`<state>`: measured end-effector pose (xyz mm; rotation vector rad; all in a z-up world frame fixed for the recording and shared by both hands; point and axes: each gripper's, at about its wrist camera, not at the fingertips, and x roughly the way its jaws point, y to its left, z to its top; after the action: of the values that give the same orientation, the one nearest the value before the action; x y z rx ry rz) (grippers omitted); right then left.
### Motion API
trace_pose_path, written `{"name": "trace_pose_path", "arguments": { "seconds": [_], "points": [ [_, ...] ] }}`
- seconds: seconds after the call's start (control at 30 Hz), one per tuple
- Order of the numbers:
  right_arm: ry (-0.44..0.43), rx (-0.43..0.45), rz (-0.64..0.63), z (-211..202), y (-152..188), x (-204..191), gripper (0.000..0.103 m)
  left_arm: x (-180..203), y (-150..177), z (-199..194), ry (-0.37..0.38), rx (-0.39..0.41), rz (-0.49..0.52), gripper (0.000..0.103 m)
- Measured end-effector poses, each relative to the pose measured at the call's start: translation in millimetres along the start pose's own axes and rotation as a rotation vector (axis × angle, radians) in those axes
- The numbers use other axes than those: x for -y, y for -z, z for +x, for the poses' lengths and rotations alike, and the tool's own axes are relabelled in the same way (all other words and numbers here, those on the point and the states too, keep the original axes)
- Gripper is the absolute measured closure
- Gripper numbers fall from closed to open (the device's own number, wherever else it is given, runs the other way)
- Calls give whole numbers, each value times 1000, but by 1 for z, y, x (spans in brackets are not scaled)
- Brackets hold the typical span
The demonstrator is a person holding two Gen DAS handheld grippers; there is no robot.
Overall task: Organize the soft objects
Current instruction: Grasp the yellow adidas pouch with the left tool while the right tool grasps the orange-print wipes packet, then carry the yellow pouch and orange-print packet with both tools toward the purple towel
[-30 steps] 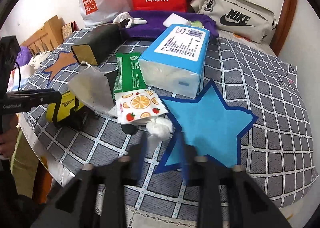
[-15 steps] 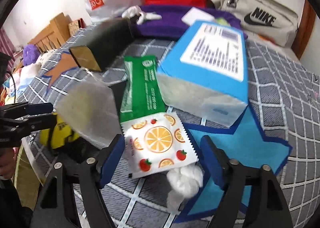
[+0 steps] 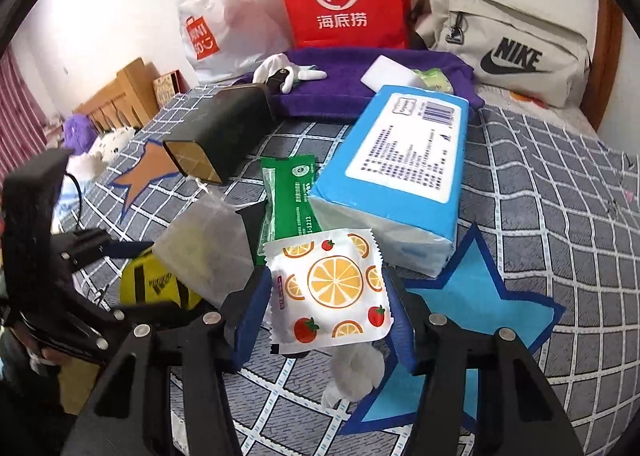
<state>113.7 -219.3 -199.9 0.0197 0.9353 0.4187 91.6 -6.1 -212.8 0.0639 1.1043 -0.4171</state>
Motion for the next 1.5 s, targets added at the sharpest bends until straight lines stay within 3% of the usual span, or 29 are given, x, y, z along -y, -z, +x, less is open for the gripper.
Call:
{"name": "trace_pose_path", "arguments": {
  "seconds": [0.13,0.23,0.37,0.5,0.57,0.6,0.73,0.83,1.0,1.23,1.5],
  "points": [
    [-9,21,26,-10,2,6,48,7,0,1,-10,-6,23,16],
    [-8,30,49,-15,5,12,48,7,1,-1,51,-9,8,16],
    [-11,9,79,-9,9,18,48,17,4,4,5,-11,46,11],
    [10,-63,68,10,19,18,48,34,6,15,-111,-18,122,9],
    [8,-72,85,12,24,22,48,37,8,14,-121,-9,149,14],
    [1,-69,102,10,27,25,48,35,9,11,-114,-5,144,25],
    [27,-72,98,7,32,30,46,17,8,3,-126,0,82,40],
    [36,-90,87,12,36,33,45,-2,7,-3,-120,11,3,43],
    [38,-92,72,9,39,32,42,-27,9,-13,-179,17,-68,43],
    [30,-77,103,-4,37,36,47,-52,13,-29,-171,64,-186,44],
    [25,-17,111,-31,16,35,47,-59,-5,-56,-163,141,-229,44]
  ]
}}
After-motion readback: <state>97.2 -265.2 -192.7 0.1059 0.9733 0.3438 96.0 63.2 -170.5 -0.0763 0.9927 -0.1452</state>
